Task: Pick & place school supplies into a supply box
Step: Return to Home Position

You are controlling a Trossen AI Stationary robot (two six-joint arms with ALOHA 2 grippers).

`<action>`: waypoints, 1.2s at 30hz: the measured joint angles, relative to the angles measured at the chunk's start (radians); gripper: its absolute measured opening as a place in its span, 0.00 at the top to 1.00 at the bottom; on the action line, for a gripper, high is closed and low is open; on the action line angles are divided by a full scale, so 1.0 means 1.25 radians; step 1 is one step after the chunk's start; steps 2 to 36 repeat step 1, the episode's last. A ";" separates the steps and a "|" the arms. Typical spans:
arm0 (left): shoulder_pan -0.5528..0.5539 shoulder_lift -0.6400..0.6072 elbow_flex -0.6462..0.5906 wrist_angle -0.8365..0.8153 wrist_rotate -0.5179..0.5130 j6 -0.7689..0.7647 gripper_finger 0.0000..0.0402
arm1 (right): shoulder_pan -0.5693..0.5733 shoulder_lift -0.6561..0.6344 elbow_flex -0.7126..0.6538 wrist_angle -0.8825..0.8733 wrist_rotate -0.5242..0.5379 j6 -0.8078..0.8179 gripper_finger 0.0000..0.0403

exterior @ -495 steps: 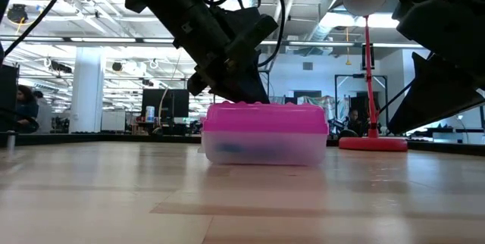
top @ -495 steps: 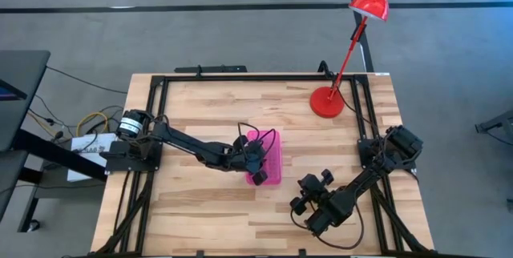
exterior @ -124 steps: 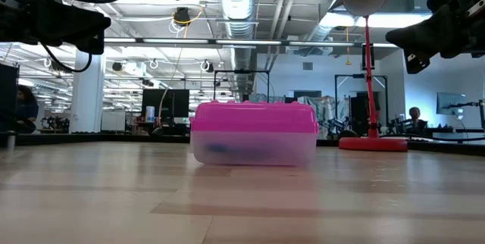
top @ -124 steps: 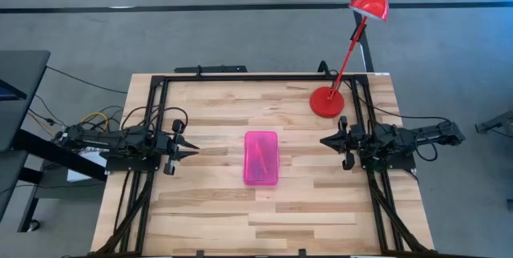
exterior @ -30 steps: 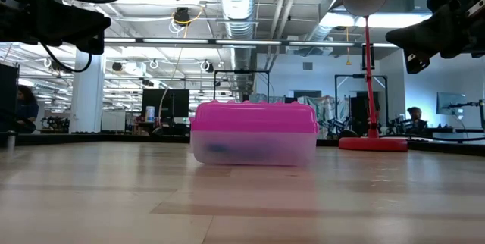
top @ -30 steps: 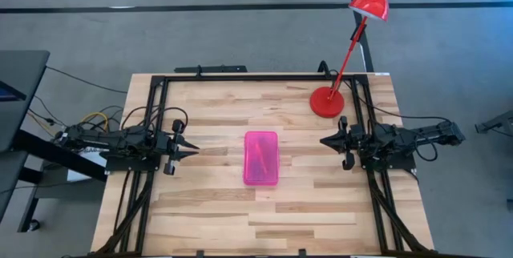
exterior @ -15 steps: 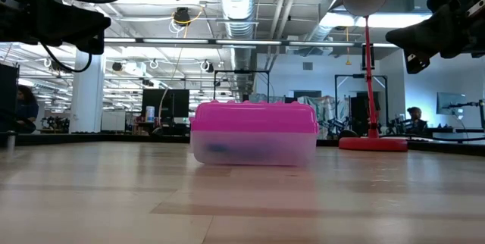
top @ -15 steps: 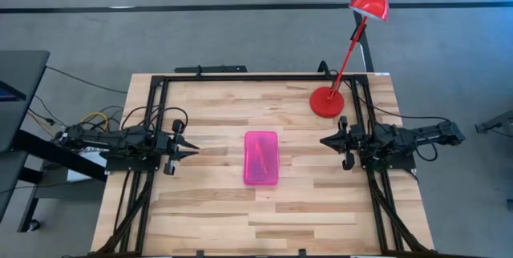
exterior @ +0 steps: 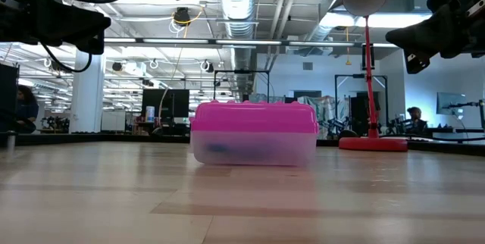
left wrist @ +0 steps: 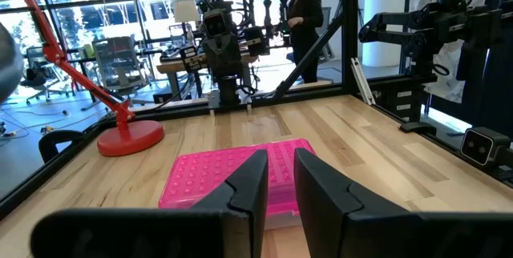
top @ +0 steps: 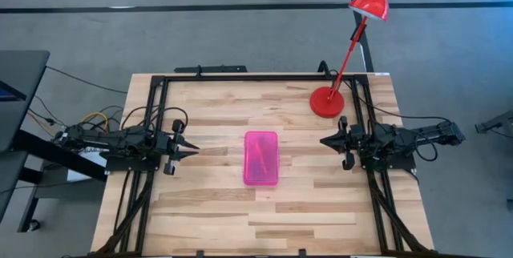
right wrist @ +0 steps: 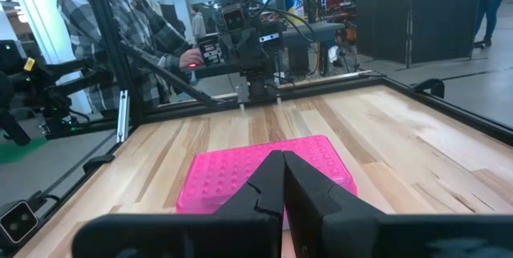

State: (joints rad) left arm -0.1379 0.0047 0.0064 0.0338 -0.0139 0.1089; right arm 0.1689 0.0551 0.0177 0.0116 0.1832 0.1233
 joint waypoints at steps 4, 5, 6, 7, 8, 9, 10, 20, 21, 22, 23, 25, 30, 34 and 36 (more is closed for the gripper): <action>0.000 0.000 0.000 0.000 0.000 0.000 0.85 | 0.000 0.000 0.000 0.000 0.000 0.000 1.00; 0.000 0.000 0.000 0.000 0.000 0.000 0.85 | 0.000 0.000 0.000 0.000 0.000 0.000 1.00; 0.000 0.000 0.000 0.000 0.000 0.000 0.85 | 0.000 0.000 0.000 0.000 0.000 0.000 1.00; 0.000 0.000 0.000 0.000 0.000 0.000 0.85 | 0.000 0.000 0.000 0.000 0.000 0.000 1.00; 0.000 0.000 0.000 0.000 0.000 0.000 0.85 | 0.000 0.000 0.000 0.000 0.000 0.000 1.00; 0.000 0.000 0.000 0.000 0.000 0.000 0.85 | 0.000 0.000 0.000 0.000 0.000 0.000 1.00; 0.000 0.000 0.000 0.000 0.000 0.000 0.85 | 0.000 0.000 0.000 0.000 0.000 0.000 1.00; 0.000 0.000 0.000 0.000 0.000 0.000 0.85 | 0.000 0.000 0.000 0.000 0.000 0.000 1.00; 0.000 0.000 0.000 0.000 0.000 0.000 0.85 | 0.000 0.000 0.000 0.000 0.000 0.000 1.00; 0.000 0.000 0.000 0.000 0.000 0.000 0.85 | 0.000 0.000 0.000 0.000 0.000 0.000 1.00; 0.000 0.000 0.000 0.000 0.000 0.000 0.85 | 0.000 0.000 0.000 0.000 0.000 0.000 1.00; 0.000 0.000 0.000 0.000 0.000 0.000 0.85 | 0.000 0.000 0.000 0.000 0.000 0.000 1.00; 0.000 0.000 0.000 0.000 0.000 0.000 0.85 | 0.000 0.000 0.000 0.000 0.000 0.000 1.00; 0.000 0.000 0.000 0.000 0.000 0.000 0.85 | 0.000 0.000 0.000 0.000 0.000 0.000 1.00; 0.000 0.000 0.000 0.000 0.000 0.000 0.85 | 0.000 0.000 0.000 0.000 0.000 0.000 1.00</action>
